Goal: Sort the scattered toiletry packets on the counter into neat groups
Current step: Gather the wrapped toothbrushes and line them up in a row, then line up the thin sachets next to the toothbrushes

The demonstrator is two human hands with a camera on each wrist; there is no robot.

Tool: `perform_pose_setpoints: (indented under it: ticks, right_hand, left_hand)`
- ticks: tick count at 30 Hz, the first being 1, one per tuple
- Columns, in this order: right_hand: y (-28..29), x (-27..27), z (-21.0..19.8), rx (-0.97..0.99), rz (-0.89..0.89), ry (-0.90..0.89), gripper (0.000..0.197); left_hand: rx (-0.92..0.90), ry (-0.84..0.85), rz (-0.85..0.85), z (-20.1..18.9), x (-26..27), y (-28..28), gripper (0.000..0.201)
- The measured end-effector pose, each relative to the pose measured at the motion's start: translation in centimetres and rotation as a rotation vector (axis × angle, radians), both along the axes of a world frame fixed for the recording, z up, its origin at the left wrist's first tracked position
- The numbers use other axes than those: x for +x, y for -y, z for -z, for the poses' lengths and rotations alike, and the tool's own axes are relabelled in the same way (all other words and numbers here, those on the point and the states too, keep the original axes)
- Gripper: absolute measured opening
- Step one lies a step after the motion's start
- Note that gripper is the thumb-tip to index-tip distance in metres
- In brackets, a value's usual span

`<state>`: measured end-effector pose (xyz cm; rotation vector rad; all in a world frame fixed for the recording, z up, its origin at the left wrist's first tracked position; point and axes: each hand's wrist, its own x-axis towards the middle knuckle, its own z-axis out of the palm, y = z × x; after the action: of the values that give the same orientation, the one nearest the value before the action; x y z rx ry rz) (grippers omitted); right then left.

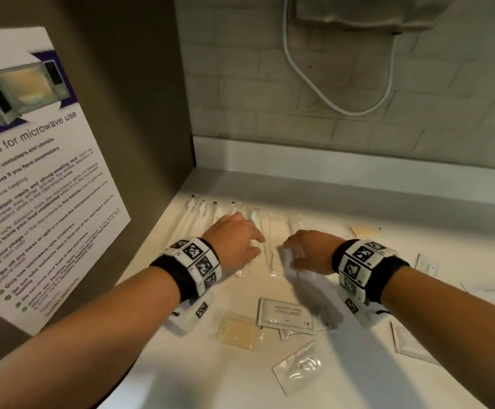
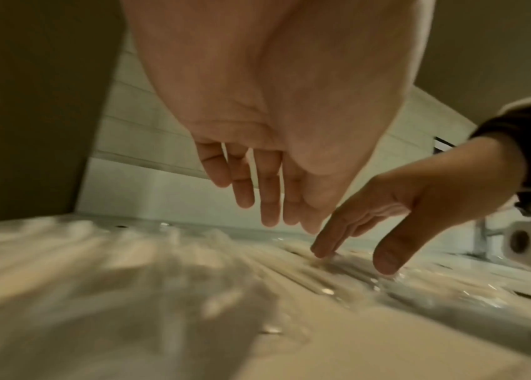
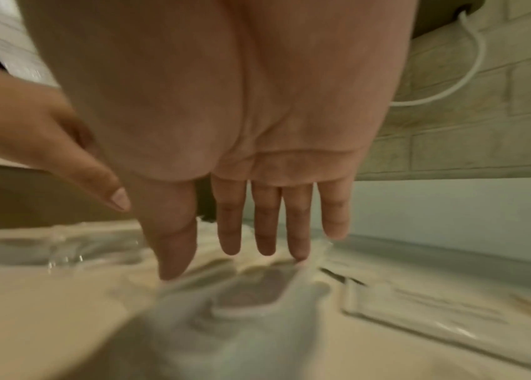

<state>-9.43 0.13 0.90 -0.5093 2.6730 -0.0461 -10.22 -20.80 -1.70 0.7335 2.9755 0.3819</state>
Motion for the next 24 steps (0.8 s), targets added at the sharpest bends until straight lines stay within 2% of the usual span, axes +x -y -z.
perform_pose_setpoints:
  ticks: [2, 5, 9, 14, 17, 18, 20, 21, 22, 24]
  right_hand:
    - [-1.4, 0.5, 0.4, 0.035, -0.014, 0.009, 0.036]
    - [-2.8, 0.9, 0.6, 0.113, -0.044, -0.03, 0.038]
    - [-4.6, 1.4, 0.1, 0.13, -0.043, -0.029, 0.045]
    - [-7.5, 1.5, 0.4, 0.118, 0.024, -0.016, 0.042]
    - [-8.8, 1.4, 1.4, 0.174, 0.062, 0.0, 0.039]
    - [-9.1, 0.9, 2.5, 0.198, 0.11, -0.113, 0.035]
    - [-9.5, 0.9, 2.1, 0.193, 0.371, -0.307, 0.03]
    - [-9.7, 0.5, 2.5, 0.071, 0.277, -0.373, 0.032]
    - [-9.8, -0.1, 2.8, -0.002, 0.282, -0.225, 0.033]
    - [-9.4, -0.6, 3.0, -0.041, 0.264, -0.122, 0.042]
  left_hand:
    - [-0.094, 0.019, 0.052, 0.3, 0.4, -2.7, 0.034]
    - [-0.259, 0.071, 0.09, 0.5, 0.5, -5.5, 0.03]
    - [-0.321, 0.117, 0.128, 1.1, -0.2, -7.6, 0.029]
    - [-0.306, 0.179, 0.181, 1.4, -0.1, -9.5, 0.032]
    - [-0.187, 0.211, 0.152, 1.6, 0.1, -9.8, 0.034]
    - [-0.119, 0.213, 0.129, 1.6, 0.2, -9.8, 0.036]
    - [-0.011, 0.174, 0.081, 1.4, 0.4, -9.7, 0.037]
    - [0.017, 0.142, 0.066, 1.2, 0.4, -9.8, 0.035]
    - [0.021, 0.115, 0.062, 1.0, 0.4, -9.9, 0.035]
    - [-0.063, 0.116, 0.08, 0.9, 0.3, -10.0, 0.041]
